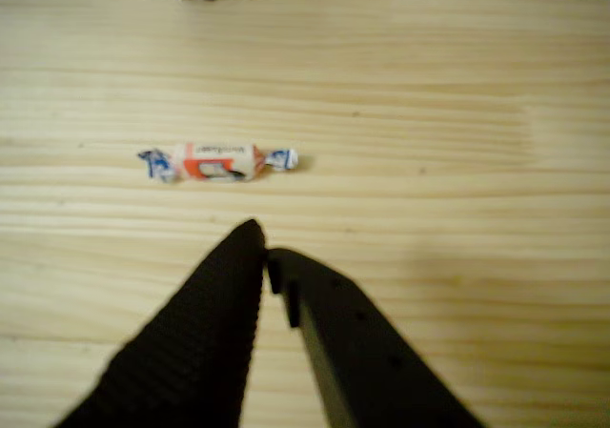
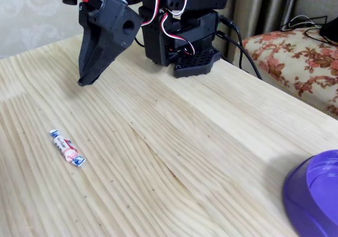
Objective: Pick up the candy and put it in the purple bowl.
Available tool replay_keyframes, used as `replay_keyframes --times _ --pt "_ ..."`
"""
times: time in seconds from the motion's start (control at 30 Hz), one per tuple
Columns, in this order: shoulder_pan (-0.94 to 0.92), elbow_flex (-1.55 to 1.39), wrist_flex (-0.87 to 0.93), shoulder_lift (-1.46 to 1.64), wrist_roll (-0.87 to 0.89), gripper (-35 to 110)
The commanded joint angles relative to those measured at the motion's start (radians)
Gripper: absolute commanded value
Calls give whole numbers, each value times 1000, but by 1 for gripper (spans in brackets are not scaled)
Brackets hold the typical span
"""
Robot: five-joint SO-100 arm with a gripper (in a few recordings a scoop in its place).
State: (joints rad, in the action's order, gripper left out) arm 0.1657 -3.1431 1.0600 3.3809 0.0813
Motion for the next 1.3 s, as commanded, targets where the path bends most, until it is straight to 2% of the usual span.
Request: replay_keyframes --times 0.0,0.2,0.3,0.53,0.63,0.83,1.07,1.27 --pt "28 14 -25 74 -6 0" --pt "31 15 -34 72 -9 0" --pt "9 25 -97 31 -11 0" --pt "-6 247 -186 -282 -172 0" --pt "-6 383 -186 -460 -370 0" --pt "-14 614 -229 -782 -563 0" --pt "9 828 -267 -1075 -675 0" --pt "21 887 -360 -1232 -805 0"
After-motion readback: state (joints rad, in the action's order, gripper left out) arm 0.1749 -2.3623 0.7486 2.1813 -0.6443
